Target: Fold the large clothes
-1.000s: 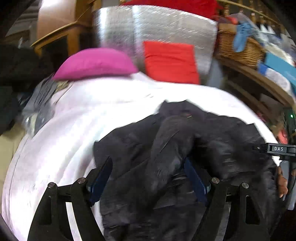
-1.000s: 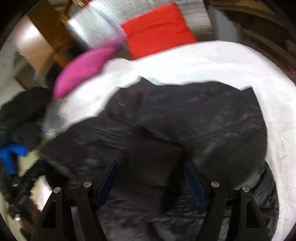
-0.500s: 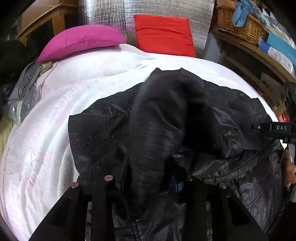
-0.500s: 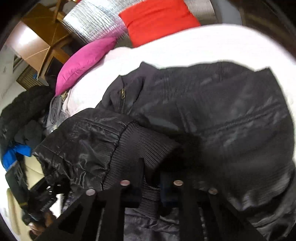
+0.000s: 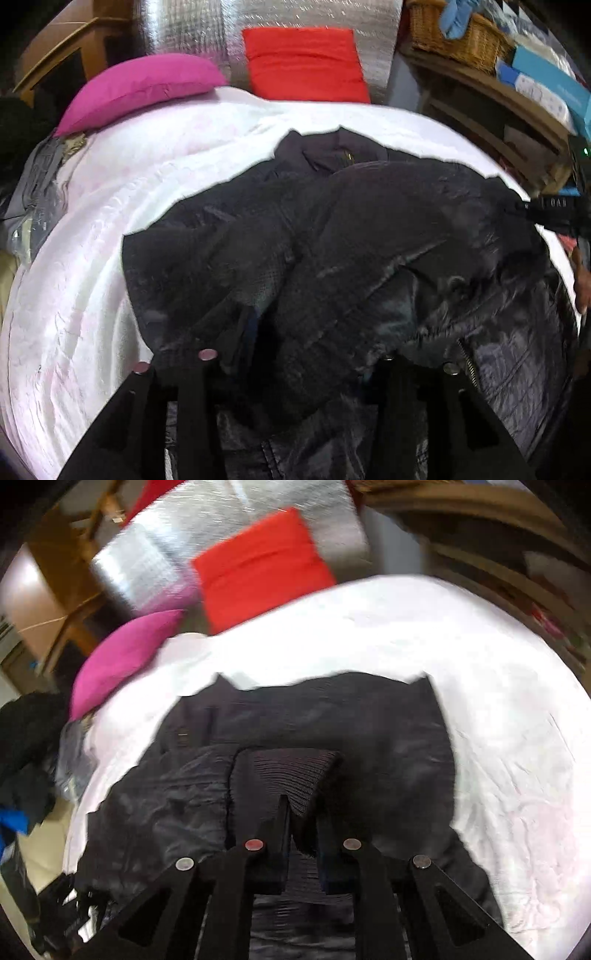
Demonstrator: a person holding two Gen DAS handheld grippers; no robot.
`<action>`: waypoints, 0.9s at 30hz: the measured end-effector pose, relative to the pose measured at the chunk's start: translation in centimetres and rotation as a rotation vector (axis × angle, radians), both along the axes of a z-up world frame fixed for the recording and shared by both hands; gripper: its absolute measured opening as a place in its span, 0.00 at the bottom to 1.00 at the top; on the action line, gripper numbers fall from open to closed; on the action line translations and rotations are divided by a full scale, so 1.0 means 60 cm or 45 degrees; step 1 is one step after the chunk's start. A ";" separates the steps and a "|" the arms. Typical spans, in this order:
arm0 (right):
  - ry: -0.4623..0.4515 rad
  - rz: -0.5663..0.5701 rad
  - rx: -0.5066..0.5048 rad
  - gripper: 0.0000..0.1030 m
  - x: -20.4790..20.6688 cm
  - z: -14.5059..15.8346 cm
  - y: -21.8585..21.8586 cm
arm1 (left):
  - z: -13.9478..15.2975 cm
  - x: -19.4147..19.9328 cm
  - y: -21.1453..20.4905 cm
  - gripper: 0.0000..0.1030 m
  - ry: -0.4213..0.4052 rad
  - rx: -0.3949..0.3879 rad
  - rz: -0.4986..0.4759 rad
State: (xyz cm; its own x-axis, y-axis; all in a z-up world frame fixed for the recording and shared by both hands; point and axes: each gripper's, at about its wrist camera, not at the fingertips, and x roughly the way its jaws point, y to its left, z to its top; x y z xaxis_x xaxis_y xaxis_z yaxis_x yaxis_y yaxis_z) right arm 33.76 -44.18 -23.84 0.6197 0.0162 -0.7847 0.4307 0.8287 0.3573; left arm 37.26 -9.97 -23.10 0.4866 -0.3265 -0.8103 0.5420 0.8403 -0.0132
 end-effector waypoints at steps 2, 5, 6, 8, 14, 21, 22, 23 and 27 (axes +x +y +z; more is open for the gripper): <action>0.053 -0.012 0.071 0.12 0.005 -0.018 -0.014 | -0.003 0.000 -0.003 0.54 -0.003 0.024 0.002; 0.086 0.009 0.169 0.14 0.013 -0.030 -0.023 | 0.004 0.004 0.003 0.61 0.013 -0.024 0.011; 0.089 0.007 0.186 0.17 0.016 -0.031 -0.026 | 0.007 0.005 0.008 0.64 0.025 -0.052 0.016; 0.080 0.019 0.215 0.28 0.019 -0.032 -0.030 | 0.012 0.003 0.015 0.64 0.025 -0.078 0.018; -0.013 0.040 0.181 0.68 -0.006 -0.001 -0.031 | 0.075 -0.024 0.055 0.64 -0.100 -0.236 -0.053; 0.066 0.094 0.198 0.68 0.003 -0.029 -0.022 | 0.107 -0.011 0.112 0.76 -0.151 -0.415 0.040; 0.064 0.100 0.183 0.69 0.006 -0.030 -0.018 | 0.103 -0.004 0.115 0.76 -0.136 -0.413 0.074; 0.065 0.110 0.160 0.68 0.008 -0.028 -0.012 | 0.095 0.006 0.116 0.76 -0.114 -0.386 0.116; 0.106 0.143 0.082 0.36 0.014 -0.031 0.011 | 0.043 0.037 0.114 0.76 0.003 -0.266 0.253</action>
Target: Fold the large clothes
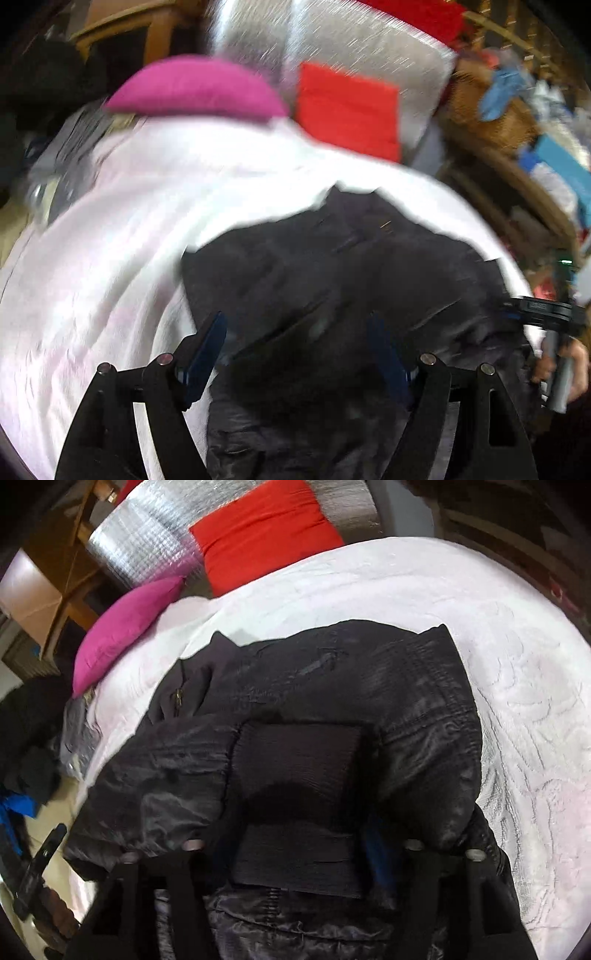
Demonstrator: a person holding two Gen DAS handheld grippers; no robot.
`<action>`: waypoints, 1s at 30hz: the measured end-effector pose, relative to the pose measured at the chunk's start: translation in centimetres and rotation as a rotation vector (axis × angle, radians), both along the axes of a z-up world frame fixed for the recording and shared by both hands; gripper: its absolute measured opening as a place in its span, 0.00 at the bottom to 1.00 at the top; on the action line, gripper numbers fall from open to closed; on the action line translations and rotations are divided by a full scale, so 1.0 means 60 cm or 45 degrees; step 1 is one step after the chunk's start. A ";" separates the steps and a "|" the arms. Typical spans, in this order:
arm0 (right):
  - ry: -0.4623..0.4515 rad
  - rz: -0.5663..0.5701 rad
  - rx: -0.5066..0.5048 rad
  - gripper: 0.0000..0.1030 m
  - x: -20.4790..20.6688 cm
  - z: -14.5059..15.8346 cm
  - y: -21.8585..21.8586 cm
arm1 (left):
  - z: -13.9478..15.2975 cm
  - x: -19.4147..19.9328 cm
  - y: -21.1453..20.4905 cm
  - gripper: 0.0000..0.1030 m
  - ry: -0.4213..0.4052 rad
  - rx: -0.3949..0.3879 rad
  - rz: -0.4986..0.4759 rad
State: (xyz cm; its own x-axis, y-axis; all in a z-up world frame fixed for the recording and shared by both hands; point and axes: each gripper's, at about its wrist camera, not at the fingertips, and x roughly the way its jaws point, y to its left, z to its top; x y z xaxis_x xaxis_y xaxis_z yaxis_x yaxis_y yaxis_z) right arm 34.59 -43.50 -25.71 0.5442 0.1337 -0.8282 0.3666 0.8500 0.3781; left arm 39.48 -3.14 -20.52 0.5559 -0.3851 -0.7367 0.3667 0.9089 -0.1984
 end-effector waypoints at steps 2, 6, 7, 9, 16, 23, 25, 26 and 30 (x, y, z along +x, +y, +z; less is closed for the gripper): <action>0.023 0.024 0.037 0.27 -0.001 -0.006 0.002 | -0.017 0.008 -0.005 0.76 0.051 0.027 0.044; 0.008 0.021 -0.021 0.19 -0.013 0.002 0.007 | -0.032 0.007 -0.018 0.76 0.066 0.087 0.050; -0.004 0.017 -0.033 0.17 -0.016 0.007 0.007 | -0.035 0.006 -0.025 0.76 0.063 0.108 0.039; -0.037 -0.007 -0.066 0.13 -0.025 0.021 0.005 | -0.040 0.003 -0.036 0.76 0.057 0.133 0.027; -0.121 -0.182 -0.182 0.10 -0.048 0.060 -0.033 | -0.040 0.005 -0.044 0.76 0.040 0.136 0.010; -0.021 -0.197 -0.053 0.14 -0.044 0.027 -0.071 | -0.061 0.002 -0.076 0.76 0.016 0.286 -0.005; -0.026 -0.184 0.003 0.16 -0.044 0.026 -0.078 | -0.061 0.002 -0.078 0.77 0.009 0.296 0.000; -0.034 -0.184 0.038 0.19 -0.045 0.026 -0.085 | -0.062 0.002 -0.078 0.77 0.008 0.295 0.003; -0.061 -0.166 0.101 0.75 -0.057 0.022 -0.084 | -0.066 0.001 -0.080 0.81 -0.004 0.310 0.021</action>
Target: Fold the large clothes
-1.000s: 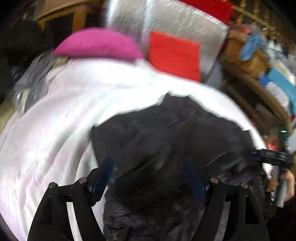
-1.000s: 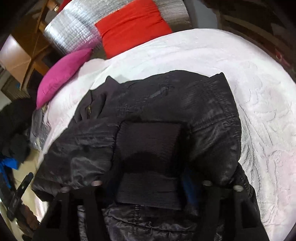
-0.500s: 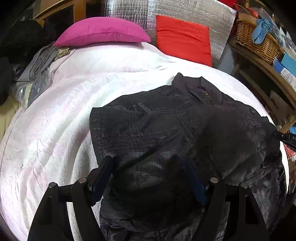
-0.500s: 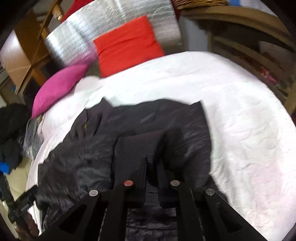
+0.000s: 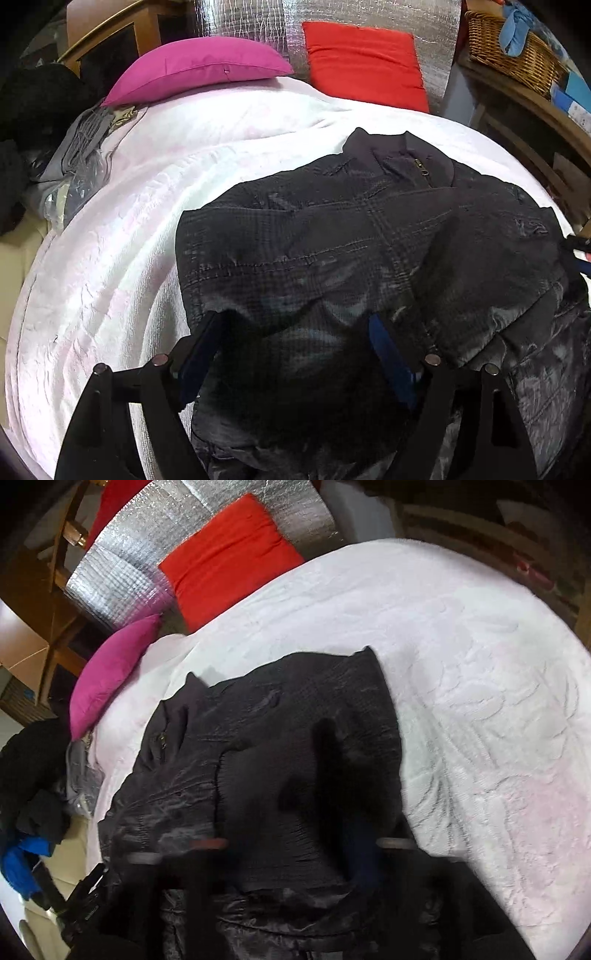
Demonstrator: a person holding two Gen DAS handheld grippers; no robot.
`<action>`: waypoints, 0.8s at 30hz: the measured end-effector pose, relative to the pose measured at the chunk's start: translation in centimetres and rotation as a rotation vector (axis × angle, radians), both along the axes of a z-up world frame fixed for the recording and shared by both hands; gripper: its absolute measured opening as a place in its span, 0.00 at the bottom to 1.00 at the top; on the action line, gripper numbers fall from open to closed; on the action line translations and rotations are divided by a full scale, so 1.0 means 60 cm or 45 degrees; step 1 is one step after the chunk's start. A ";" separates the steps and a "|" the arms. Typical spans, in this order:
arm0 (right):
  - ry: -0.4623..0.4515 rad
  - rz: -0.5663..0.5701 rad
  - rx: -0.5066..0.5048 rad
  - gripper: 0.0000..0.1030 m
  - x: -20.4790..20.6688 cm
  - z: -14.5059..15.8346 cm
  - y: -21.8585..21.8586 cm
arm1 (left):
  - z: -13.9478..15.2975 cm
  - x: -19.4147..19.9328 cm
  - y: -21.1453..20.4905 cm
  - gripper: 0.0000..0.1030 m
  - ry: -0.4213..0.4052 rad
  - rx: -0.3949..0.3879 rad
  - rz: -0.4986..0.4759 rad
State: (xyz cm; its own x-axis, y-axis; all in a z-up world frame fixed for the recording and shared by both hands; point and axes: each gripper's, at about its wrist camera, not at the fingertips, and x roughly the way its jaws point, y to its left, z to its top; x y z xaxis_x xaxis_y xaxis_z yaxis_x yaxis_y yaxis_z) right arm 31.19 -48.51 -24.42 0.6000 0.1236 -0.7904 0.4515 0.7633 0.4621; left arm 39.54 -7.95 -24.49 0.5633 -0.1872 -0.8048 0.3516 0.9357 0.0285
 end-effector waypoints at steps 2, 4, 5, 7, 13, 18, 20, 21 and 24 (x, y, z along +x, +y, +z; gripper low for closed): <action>0.004 0.012 -0.070 0.75 -0.003 0.006 0.012 | -0.003 -0.002 -0.004 0.81 -0.019 0.028 -0.001; 0.045 0.042 -0.126 0.75 0.004 -0.002 0.028 | -0.004 -0.004 -0.007 0.82 -0.032 0.044 0.000; 0.083 0.065 -0.142 0.74 0.012 -0.011 0.036 | -0.005 -0.005 -0.008 0.82 -0.038 0.051 -0.001; 0.137 0.094 -0.200 0.71 0.023 -0.022 0.053 | -0.006 -0.005 -0.008 0.83 -0.048 0.063 -0.004; 0.184 0.099 -0.303 0.73 0.040 -0.031 0.081 | -0.009 -0.006 -0.006 0.87 -0.063 0.079 0.001; 0.165 0.109 -0.354 0.76 0.047 -0.035 0.098 | -0.012 -0.007 -0.009 0.89 -0.076 0.101 0.005; 0.164 0.113 -0.344 0.76 0.047 -0.035 0.099 | -0.013 -0.007 -0.011 0.89 -0.081 0.110 0.008; 0.162 0.115 -0.343 0.76 0.047 -0.036 0.096 | -0.014 -0.007 -0.011 0.89 -0.086 0.116 0.009; 0.160 0.118 -0.337 0.76 0.048 -0.039 0.094 | -0.016 -0.008 -0.013 0.91 -0.102 0.131 0.013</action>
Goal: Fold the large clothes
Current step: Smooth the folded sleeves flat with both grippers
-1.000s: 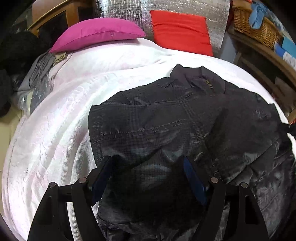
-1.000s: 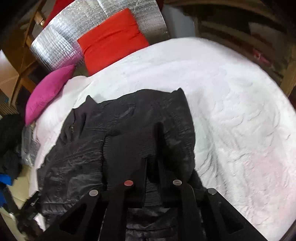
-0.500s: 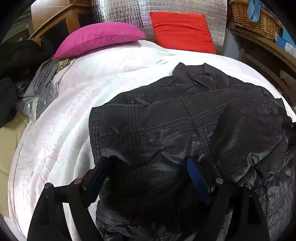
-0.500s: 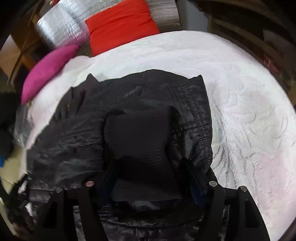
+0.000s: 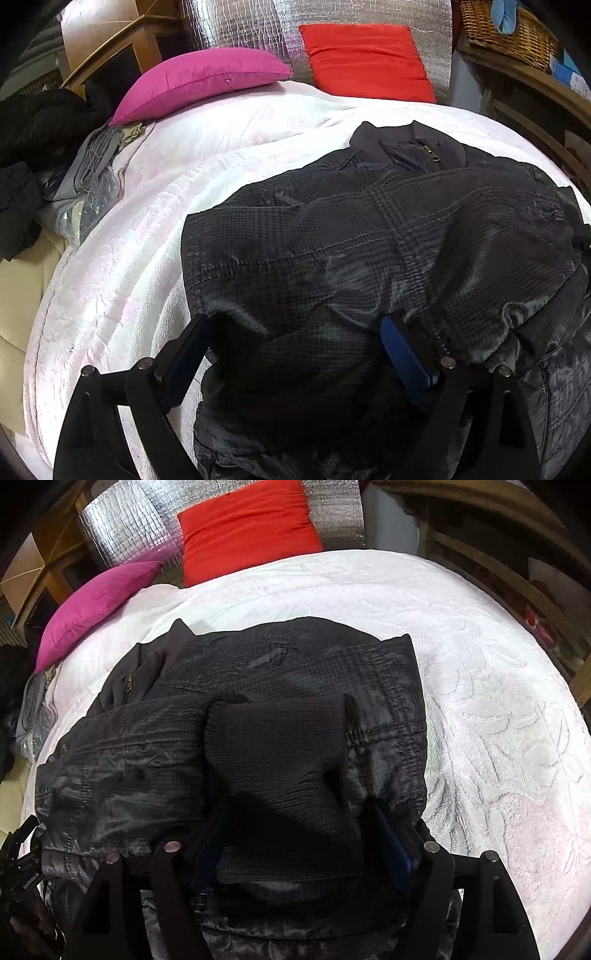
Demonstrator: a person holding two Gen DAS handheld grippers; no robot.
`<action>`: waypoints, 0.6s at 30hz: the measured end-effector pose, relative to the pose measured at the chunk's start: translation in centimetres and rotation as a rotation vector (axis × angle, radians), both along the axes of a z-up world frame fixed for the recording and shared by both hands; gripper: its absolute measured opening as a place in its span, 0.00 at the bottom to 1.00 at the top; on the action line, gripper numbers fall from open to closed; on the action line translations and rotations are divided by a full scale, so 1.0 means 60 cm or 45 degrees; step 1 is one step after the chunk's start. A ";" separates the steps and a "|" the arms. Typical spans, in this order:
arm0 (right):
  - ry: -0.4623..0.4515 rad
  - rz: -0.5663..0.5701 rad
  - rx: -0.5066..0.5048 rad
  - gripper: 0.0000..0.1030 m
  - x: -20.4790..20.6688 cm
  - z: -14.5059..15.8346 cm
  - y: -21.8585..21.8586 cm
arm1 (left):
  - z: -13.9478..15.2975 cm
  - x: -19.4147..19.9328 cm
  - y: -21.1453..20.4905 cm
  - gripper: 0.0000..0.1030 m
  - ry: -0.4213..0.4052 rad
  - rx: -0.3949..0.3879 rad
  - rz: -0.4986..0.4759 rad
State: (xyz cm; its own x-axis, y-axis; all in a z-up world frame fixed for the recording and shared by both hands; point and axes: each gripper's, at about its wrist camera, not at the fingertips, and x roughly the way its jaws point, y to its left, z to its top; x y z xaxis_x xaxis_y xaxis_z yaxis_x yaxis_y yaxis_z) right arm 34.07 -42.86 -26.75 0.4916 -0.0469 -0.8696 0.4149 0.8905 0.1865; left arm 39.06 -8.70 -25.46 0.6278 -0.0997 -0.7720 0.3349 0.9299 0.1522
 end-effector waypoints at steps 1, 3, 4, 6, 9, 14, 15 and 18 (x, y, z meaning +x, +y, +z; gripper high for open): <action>-0.001 0.002 0.004 0.76 0.000 -0.002 -0.002 | -0.001 0.000 0.000 0.92 -0.005 0.003 0.003; -0.001 0.002 0.014 0.76 -0.005 0.000 -0.006 | -0.003 0.001 0.001 0.94 -0.004 0.005 0.015; 0.000 0.004 0.016 0.76 -0.006 0.001 -0.007 | -0.004 0.002 0.002 0.95 0.001 0.001 0.024; 0.005 0.008 0.019 0.76 -0.005 0.002 -0.008 | -0.006 0.002 0.005 0.96 0.005 -0.006 0.040; 0.007 0.016 0.037 0.77 -0.004 0.003 -0.009 | -0.012 0.003 0.008 0.99 0.005 -0.008 0.059; 0.020 0.061 0.074 0.82 0.001 0.003 -0.016 | -0.023 0.010 0.019 1.00 0.077 -0.074 0.140; 0.021 0.062 0.078 0.82 0.001 0.003 -0.017 | -0.022 0.013 0.020 1.00 0.093 -0.077 0.143; 0.018 0.080 0.132 0.82 0.001 0.009 -0.027 | -0.011 0.018 0.011 1.00 0.103 -0.026 0.115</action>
State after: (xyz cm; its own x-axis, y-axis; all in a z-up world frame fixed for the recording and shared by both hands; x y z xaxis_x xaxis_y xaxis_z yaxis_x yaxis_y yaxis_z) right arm 34.12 -44.47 -26.24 0.4786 0.0743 -0.8749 0.3622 0.8910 0.2738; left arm 40.11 -8.03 -26.09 0.5705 -0.0619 -0.8190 0.2602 0.9594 0.1087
